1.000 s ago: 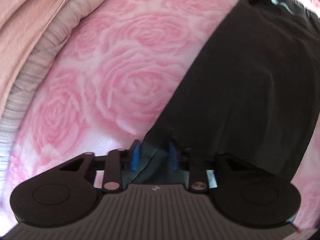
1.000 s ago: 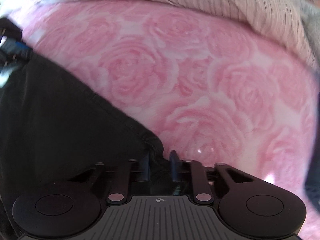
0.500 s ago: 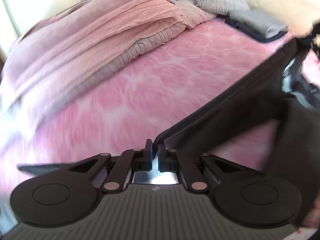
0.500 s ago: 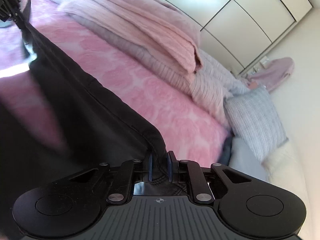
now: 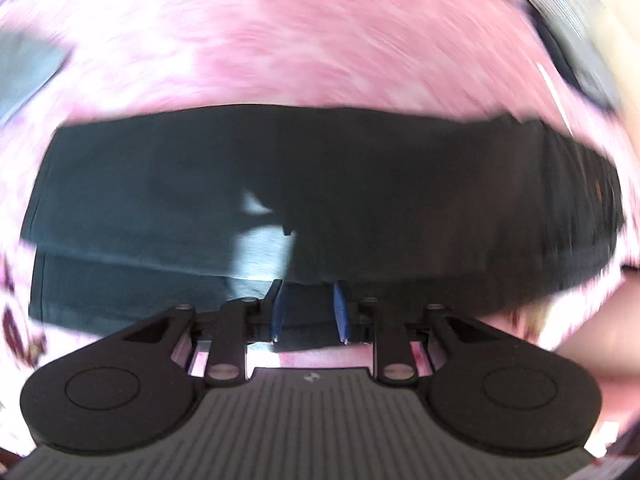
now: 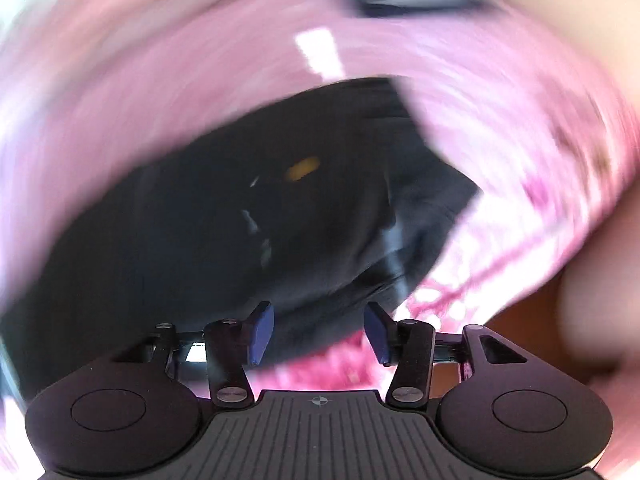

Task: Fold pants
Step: 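Lift the held leg with both grippers and fold it onto the other leg, then hold the stacked legs with both grippers and smooth them flat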

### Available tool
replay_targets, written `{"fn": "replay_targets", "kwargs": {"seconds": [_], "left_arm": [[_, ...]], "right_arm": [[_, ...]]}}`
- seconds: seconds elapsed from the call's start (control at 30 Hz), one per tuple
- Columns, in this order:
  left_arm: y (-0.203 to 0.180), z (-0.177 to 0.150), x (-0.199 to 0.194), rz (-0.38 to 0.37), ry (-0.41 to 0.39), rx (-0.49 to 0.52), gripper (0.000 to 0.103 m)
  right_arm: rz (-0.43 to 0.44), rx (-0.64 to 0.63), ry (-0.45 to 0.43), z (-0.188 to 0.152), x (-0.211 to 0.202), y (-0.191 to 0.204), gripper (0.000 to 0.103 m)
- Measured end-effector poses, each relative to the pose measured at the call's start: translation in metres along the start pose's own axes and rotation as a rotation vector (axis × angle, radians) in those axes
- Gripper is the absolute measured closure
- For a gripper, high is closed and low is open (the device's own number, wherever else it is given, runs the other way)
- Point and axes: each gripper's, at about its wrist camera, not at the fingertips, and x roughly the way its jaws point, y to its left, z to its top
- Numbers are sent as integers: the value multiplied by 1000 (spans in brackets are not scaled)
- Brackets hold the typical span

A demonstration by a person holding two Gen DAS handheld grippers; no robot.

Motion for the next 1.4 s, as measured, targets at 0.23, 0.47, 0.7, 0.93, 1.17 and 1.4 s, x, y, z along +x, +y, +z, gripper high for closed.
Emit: {"fn": "replay_targets", "kwargs": {"seconds": [0.23,0.47,0.7,0.93,1.17,1.4], "left_arm": [[35,-13,5,-6,-99,-338,81],[61,-40,14,-75,-200,-658,77],[111,-52,18,-20,-302,-866,73],[138,-43,30,34,-328,-869,77],[121,-31,-21,47,-496,-637,101],[114,-71,4,171,-326,-559,101]], "right_arm": [[181,577,-121,25,40,-94,56],[262,581,-102,26,73,-105,56],[299,586,-121,32,73,-117,56],[236,511,-95,48,66,-114,82],[306,341,-212,70,14,-110,88],[169,365,-55,38,45,-131,88]]}}
